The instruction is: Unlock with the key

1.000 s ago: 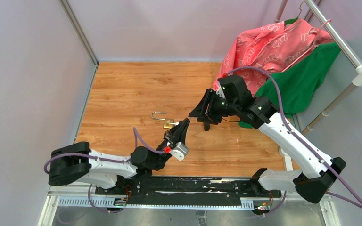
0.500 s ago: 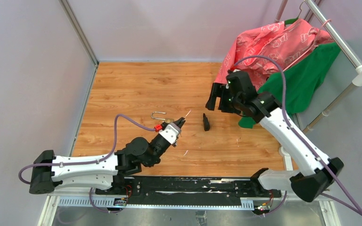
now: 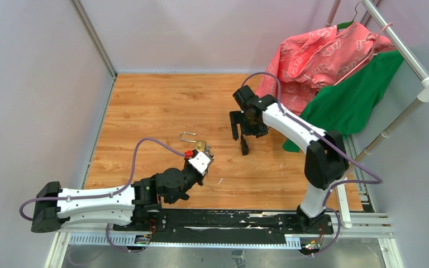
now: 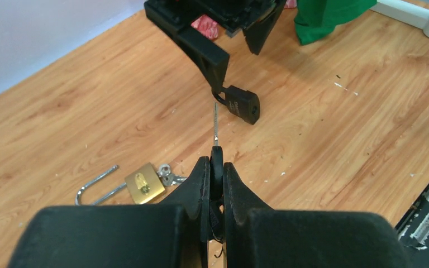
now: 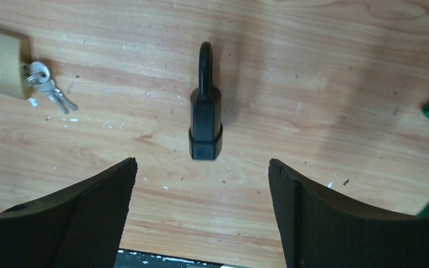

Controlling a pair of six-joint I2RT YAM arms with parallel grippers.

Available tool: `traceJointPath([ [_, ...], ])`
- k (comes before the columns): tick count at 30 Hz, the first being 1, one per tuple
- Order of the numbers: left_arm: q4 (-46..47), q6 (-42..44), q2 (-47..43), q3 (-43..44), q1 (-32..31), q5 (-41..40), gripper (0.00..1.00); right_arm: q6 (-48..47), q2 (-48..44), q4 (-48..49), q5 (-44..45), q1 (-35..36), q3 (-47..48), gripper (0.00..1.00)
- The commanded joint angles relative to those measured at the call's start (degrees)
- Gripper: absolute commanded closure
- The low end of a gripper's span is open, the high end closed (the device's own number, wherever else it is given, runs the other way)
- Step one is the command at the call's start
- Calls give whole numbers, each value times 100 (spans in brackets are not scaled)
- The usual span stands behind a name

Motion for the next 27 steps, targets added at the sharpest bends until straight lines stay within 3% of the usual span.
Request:
traceJointPath([
  [1, -183, -534, -3, -33, -32, -105, 100, -236, 612, -360, -114, -114, 459, 11],
  [14, -176, -717, -108, -176, -33, -70, 100, -25, 1271, -23, -885, -177, 65, 28],
  [16, -176, -718, -95, -176, -33, -60, 100, 10, 1314, 72, -935, -169, -14, 34],
  [20, -176, -751, -80, -183, -35, -35, 100, 45, 1398, 154, -878, -170, -77, 39],
  [23, -176, -756, -58, -185, -33, -56, 100, 27, 1436, 158, -725, -173, -91, 49],
  [27, -176, -743, -15, -176, -33, -37, 100, 28, 1506, 183, -468, -191, -113, 50],
])
